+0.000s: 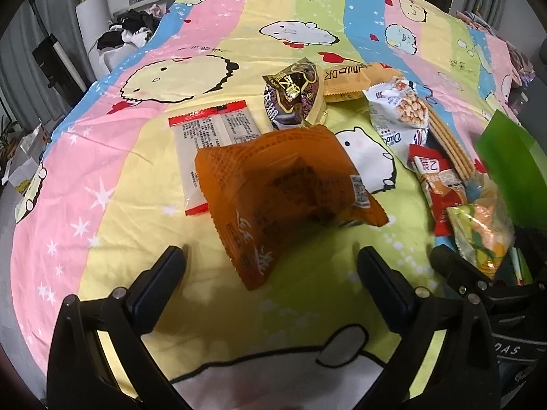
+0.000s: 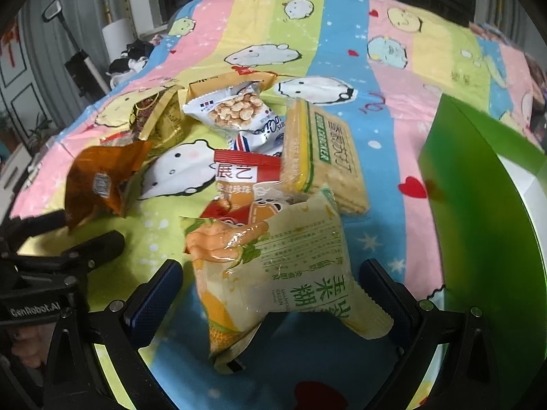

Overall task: Organize snacks
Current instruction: 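Move the right tool toward the yellow rice-cracker bag among the snacks, then grasp the yellow rice-cracker bag with the right tool and lift it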

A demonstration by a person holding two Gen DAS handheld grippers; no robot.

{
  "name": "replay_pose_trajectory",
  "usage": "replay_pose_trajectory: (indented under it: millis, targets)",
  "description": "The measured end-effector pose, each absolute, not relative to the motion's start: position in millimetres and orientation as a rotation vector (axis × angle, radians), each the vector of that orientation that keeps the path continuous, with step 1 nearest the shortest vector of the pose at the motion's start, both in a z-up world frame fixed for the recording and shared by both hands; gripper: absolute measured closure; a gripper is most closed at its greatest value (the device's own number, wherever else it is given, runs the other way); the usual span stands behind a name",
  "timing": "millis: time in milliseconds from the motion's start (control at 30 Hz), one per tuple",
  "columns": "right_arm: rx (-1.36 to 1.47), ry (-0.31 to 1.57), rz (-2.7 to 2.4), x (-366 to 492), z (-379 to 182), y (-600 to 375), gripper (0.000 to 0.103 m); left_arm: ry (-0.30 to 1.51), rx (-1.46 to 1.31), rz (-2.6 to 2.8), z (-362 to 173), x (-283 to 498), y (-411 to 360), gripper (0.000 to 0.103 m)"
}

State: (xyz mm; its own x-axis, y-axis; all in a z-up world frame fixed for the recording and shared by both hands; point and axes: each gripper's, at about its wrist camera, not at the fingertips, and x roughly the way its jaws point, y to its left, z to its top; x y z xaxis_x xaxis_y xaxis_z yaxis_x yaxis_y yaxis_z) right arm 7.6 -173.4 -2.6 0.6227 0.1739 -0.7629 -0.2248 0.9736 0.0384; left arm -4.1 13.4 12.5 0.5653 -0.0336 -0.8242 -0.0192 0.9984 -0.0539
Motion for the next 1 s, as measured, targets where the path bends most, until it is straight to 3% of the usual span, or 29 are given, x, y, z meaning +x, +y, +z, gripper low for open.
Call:
replay_pose_trajectory:
  millis: [133, 233, 633, 867, 1000]
  targets:
    - [0.006, 0.901, 0.188, 9.3, 0.6, -174.8, 0.000, 0.970, -0.143, -0.042, 21.9, -8.6, 22.6, 0.011]
    - [0.071, 0.942, 0.188, 11.0, 5.9, -176.9, 0.000, 0.946, -0.199, -0.102, 34.0, -14.1, 24.8, 0.012]
    - [0.195, 0.790, 0.250, -7.6, 59.7, -185.6, 0.001, 0.832, -0.222, -0.105, 69.0, -29.1, 37.5, 0.021]
    - [0.180, 0.774, 0.298, -11.6, 78.8, -172.7, 0.031, 0.843, -0.301, -0.117, 68.2, -28.5, 49.6, 0.039]
    - [0.205, 0.790, 0.290, 4.8, 95.0, -169.0, 0.032, 0.840, -0.293, -0.105, 68.4, -29.2, 51.6, 0.054]
